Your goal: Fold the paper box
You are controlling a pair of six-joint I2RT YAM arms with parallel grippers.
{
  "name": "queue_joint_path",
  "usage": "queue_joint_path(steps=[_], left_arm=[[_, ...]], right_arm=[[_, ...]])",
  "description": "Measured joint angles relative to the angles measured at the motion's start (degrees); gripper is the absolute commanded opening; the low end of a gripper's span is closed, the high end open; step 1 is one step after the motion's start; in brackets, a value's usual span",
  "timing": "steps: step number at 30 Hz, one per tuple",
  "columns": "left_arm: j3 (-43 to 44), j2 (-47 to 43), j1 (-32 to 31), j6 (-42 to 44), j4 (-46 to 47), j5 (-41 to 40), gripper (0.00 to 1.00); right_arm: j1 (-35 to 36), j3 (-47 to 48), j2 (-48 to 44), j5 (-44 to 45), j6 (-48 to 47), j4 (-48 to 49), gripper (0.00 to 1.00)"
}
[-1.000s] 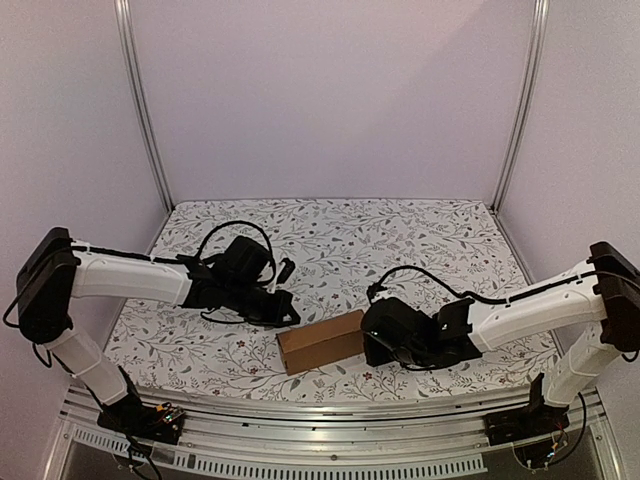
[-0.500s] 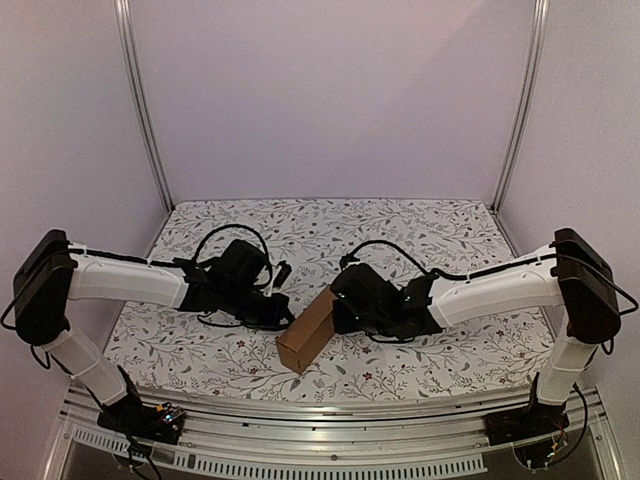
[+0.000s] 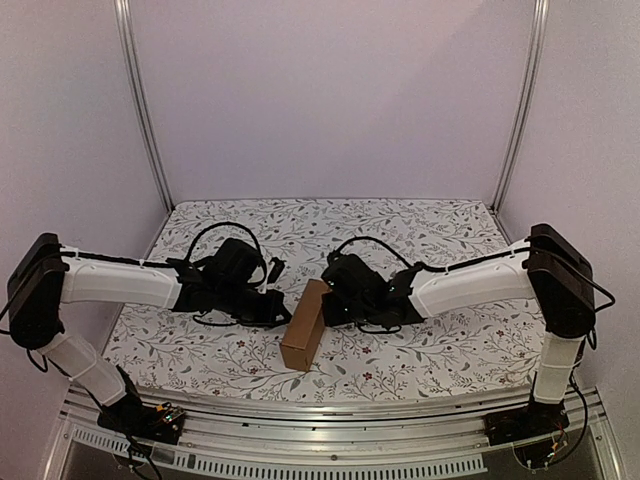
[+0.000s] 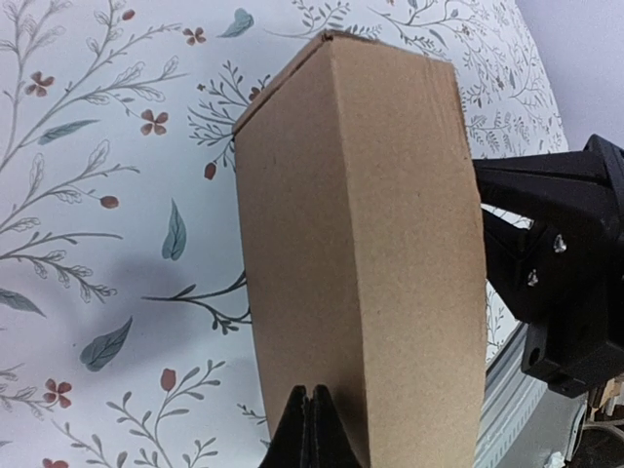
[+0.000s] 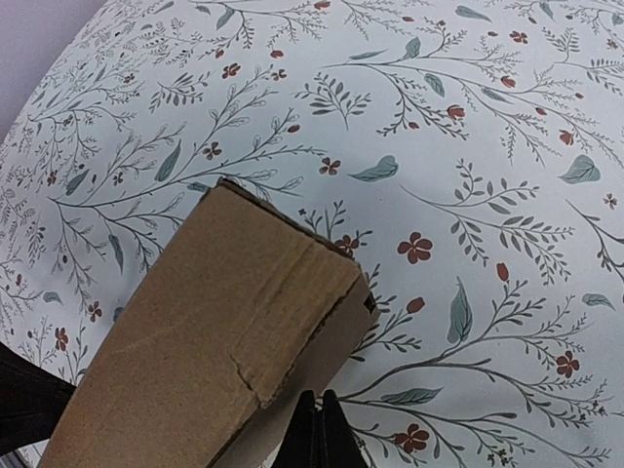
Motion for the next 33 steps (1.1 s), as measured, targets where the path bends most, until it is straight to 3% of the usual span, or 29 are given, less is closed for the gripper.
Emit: queue_joint_path(steps=[6,14,33], left_arm=[[0.00,0.00,0.07,0.00,-0.02,-0.02,0.00],[0.02,0.04,0.07,0.00,0.02,0.24,0.00],[0.00,0.02,0.09,-0.87,0.35,1.05,0.00]], right_arm=[[-1.11,-4.63,-2.01,-4.33,0.04,0.46,0.00],[-1.29,-13.88,-2.40,-12.41,6.58,8.26,0.00],[-1.31,-10.69,6.82,-20.59,19.45,25.03,0.00]])
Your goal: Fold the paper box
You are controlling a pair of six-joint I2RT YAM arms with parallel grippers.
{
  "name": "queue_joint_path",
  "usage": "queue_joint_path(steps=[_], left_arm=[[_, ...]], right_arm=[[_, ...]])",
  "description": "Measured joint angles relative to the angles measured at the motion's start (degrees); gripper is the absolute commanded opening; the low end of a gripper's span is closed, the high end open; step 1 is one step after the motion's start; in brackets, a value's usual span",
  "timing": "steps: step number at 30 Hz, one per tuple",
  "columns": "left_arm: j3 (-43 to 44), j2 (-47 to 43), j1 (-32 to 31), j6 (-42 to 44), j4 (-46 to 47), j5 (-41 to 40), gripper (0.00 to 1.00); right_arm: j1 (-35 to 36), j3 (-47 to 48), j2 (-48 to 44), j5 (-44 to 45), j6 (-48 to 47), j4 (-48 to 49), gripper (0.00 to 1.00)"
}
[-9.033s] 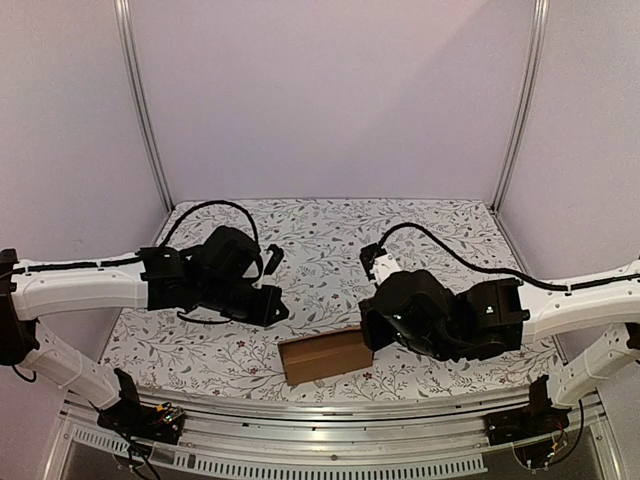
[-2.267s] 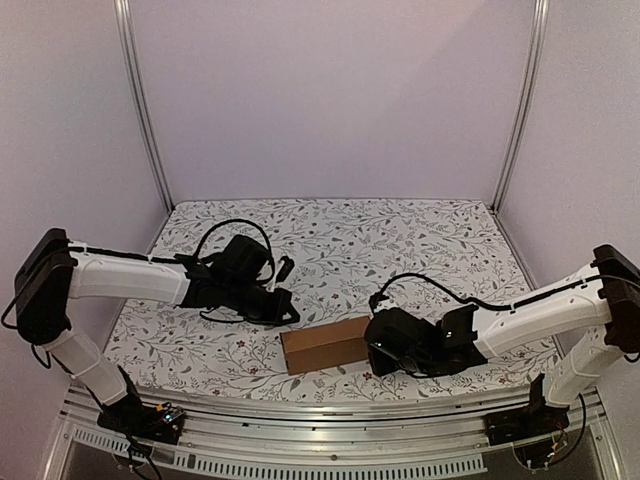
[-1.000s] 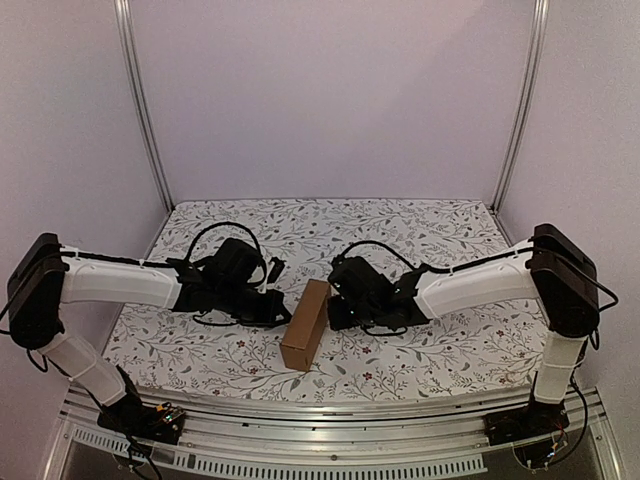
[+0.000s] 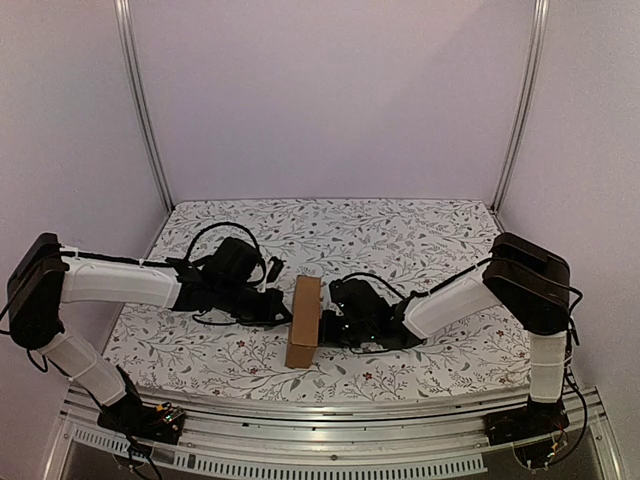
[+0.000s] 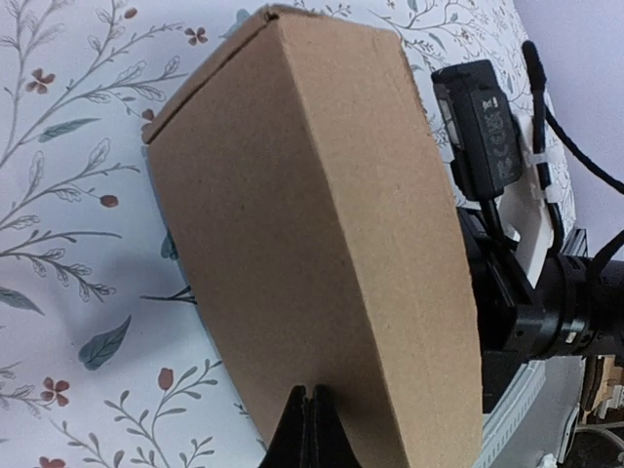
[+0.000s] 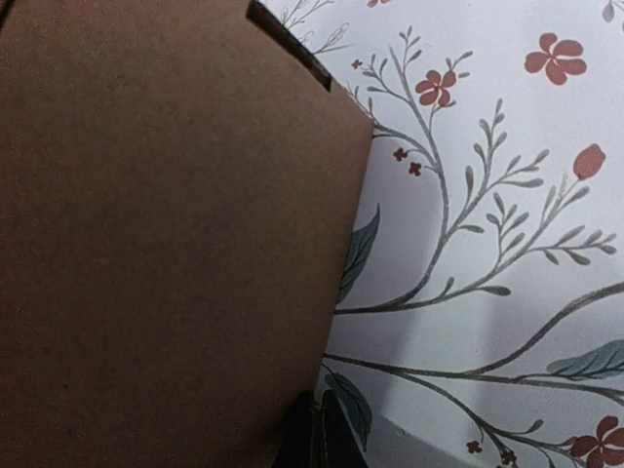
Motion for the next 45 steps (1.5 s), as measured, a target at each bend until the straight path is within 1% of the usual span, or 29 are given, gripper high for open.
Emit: queue_joint_path(steps=[6,11,19,28,32,39,42,45], left_arm=[[-0.28,-0.85,0.94,-0.52,-0.35,-2.14,0.00],[-0.39,-1.40,0.96,-0.61,-0.44,-2.29,0.00],[-0.33,-2.08,0.70,-0.59,-0.42,-1.20,0.00],[3.10,-1.25,0.28,-0.55,-0.63,-0.50,0.00],[5.29,1.36,-0.24,-0.52,-0.59,-0.02,0.00],[8.98,6.47,-0.81,-0.46,-0.59,0.70,0.00],[10.58,7.52,-0.92,-0.26,-0.83,0.70,0.01],[12.39,7.65,-0.94,0.26,-1.62,0.63,0.09]], right_arm=[[-0.44,3.43,2.95,-1.11,0.44,1.01,0.00],[-1.16,3.21,3.08,-1.16,0.13,1.62,0.00],[-3.52,-2.73,1.18,-0.39,-1.57,7.08,0.00],[-6.29,-8.68,-3.58,3.13,-5.25,6.58,0.00],[-6.93,-10.95,-6.93,5.49,-7.61,3.06,0.00],[-7.15,-14.78,-16.22,11.91,-12.94,-9.22,0.01],[-7.17,-15.15,-21.38,14.47,-15.32,-14.03,0.10],[-7.17,-15.15,-26.95,17.05,-17.94,-18.14,0.17]])
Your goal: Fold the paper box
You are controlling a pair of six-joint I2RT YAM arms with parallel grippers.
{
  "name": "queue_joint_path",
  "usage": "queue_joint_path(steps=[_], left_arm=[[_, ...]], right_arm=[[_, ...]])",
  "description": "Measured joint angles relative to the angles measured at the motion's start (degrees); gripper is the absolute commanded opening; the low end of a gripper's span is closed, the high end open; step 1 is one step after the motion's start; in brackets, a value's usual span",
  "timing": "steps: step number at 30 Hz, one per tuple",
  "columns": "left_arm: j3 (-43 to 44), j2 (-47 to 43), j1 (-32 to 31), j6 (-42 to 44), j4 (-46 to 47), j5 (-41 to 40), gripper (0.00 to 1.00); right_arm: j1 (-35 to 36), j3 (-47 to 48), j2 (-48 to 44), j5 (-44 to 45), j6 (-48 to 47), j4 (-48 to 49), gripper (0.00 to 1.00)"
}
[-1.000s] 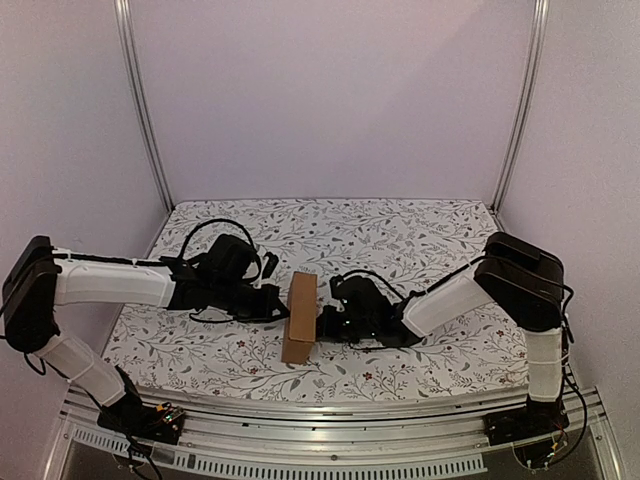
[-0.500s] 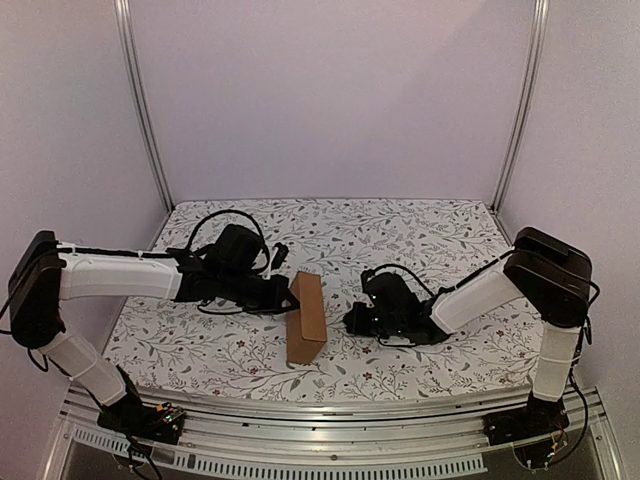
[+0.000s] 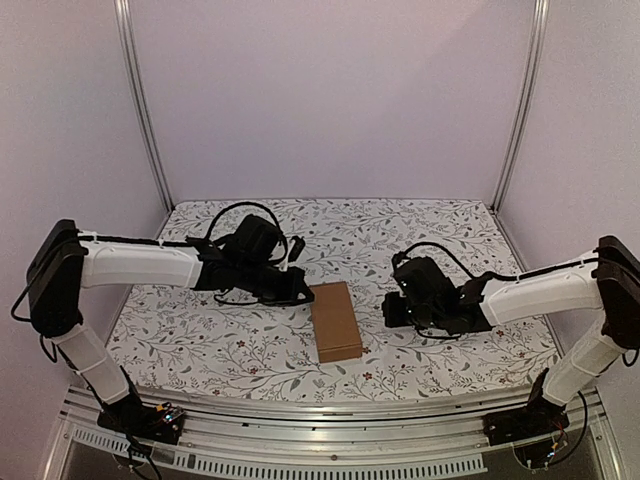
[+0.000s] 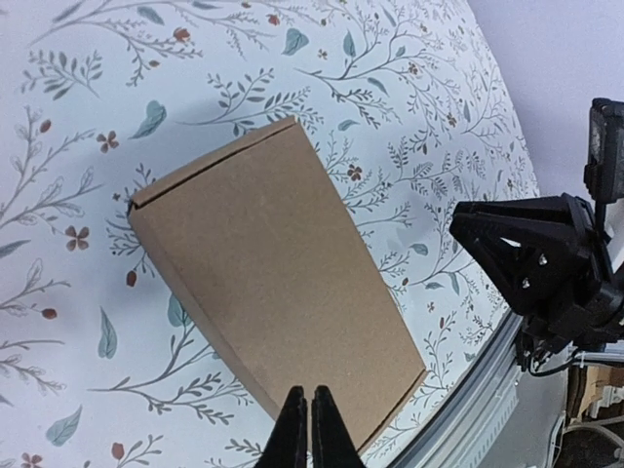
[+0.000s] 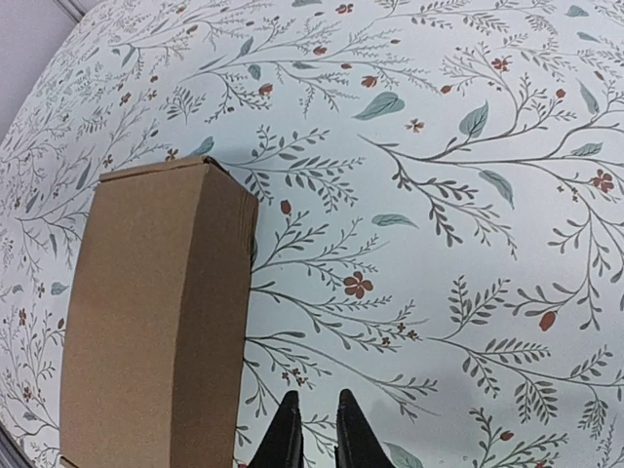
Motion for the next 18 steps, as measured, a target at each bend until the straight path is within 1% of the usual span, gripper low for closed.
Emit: queue_joint_path(steps=[1,4,5,7,9,11,12,13,14,15,18], left_arm=[[0.81,0.00,0.00,0.31,-0.55,-0.07,0.13],[3.15,-0.02,0.00,1.38,-2.10,-0.52,0.20],[3.69,-0.02,-0.02,1.90,-2.40,-0.83,0.24],[5.25,-0.09,-0.02,2.60,-3.98,-1.77,0.33],[6.25,-0.44,-0.02,3.65,-5.49,-2.60,0.38],[7.32,-1.20,0.00,4.74,-7.28,-3.96,0.46],[7.93,-1.73,0.02,5.29,-8.26,-4.76,0.51],[8.59,-2.38,0.04,5.81,-9.22,-5.55,0.60],[9.25,-3.04,0.17,6.45,-10.12,-6.45,0.85],[9.97,-3.74,0.28,7.10,-11.19,-7.43,0.98],[11.91,-6.16,0.66,8.74,-14.19,-9.99,1.00]], right_arm=[[0.00,0.00,-1.75,0.79,-0.92,-1.27,0.22],[-0.02,0.00,-6.01,2.99,-3.50,-4.59,0.44],[-0.02,0.02,-7.02,3.56,-3.89,-5.49,0.56],[-0.07,0.17,-9.18,5.09,-5.49,-7.82,0.70],[-0.15,0.35,-10.80,6.36,-6.64,-9.79,0.82],[-0.22,0.48,-12.28,7.43,-7.72,-11.47,0.98],[-0.24,0.61,-13.09,8.00,-8.39,-12.37,0.99],[-0.24,0.85,-13.84,8.68,-9.05,-13.31,0.99],[-0.24,1.22,-14.56,9.25,-9.73,-14.32,0.99],[-0.22,1.64,-15.21,9.79,-9.97,-15.21,0.99],[-0.24,3.19,-17.27,11.30,-11.23,-17.94,0.99]])
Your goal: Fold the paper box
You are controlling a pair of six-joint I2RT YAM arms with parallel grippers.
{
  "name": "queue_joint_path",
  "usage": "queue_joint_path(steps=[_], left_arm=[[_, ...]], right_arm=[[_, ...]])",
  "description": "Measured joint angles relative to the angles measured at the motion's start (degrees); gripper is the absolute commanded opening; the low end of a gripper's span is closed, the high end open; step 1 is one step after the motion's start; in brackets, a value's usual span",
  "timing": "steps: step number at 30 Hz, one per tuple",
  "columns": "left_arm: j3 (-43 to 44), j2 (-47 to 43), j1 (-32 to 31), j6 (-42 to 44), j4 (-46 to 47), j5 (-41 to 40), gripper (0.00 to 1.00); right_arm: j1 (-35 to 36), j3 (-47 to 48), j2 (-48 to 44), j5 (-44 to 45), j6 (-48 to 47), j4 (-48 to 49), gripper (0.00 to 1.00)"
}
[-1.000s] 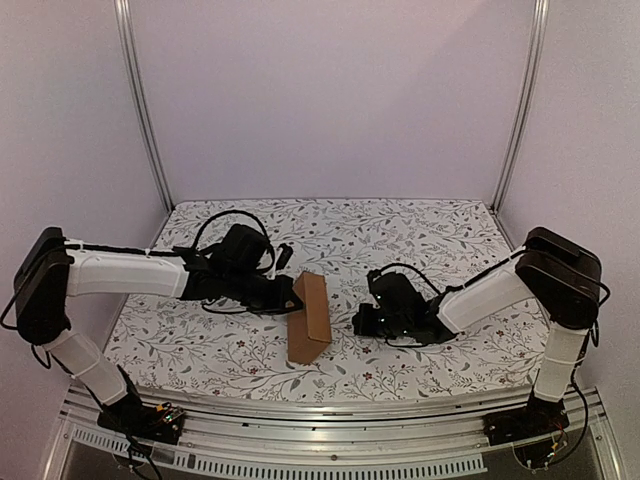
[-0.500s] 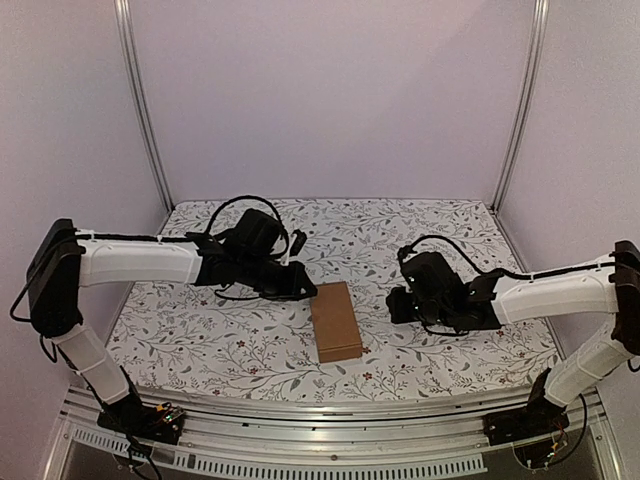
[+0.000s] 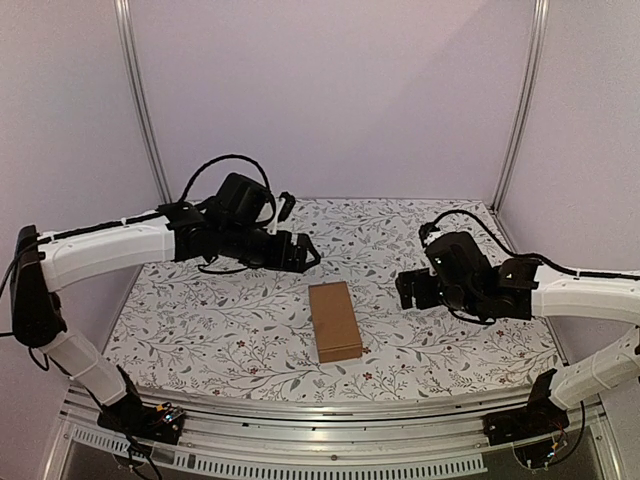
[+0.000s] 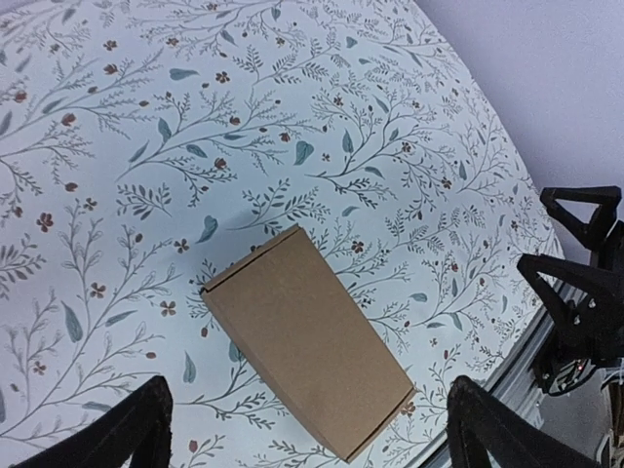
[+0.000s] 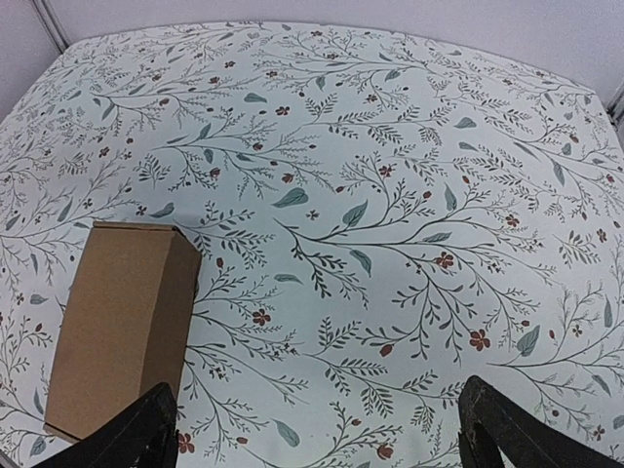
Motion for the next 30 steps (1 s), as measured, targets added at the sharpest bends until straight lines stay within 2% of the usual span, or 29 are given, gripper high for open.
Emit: queue_joint_path(steps=[9,19,23,30], left_arm=[[7.50,-6.38,2.99,5.44,-11.37,-8.04,0.99],[11.63,-12.72,14.14,11.43,-19.06,-11.56,0.99],[8.94,-17.90,17.44,14.16,-18.14,-12.98,1.00],[-1.18,-28.04,17.92,19.26,-14.14,-12.83,1.00]], right_arm=[[0.00,10.14,-5.31,8.28,-1.22,-11.23,0.99],[-0.46,25.44,-5.92,25.31,-5.14,-25.16,0.99],[-1.03,27.17,-7.08,32.72,-7.78,-27.91,0.99],[-1.16,25.09,-9.09,42.69,-12.87,-31.15,0.99]])
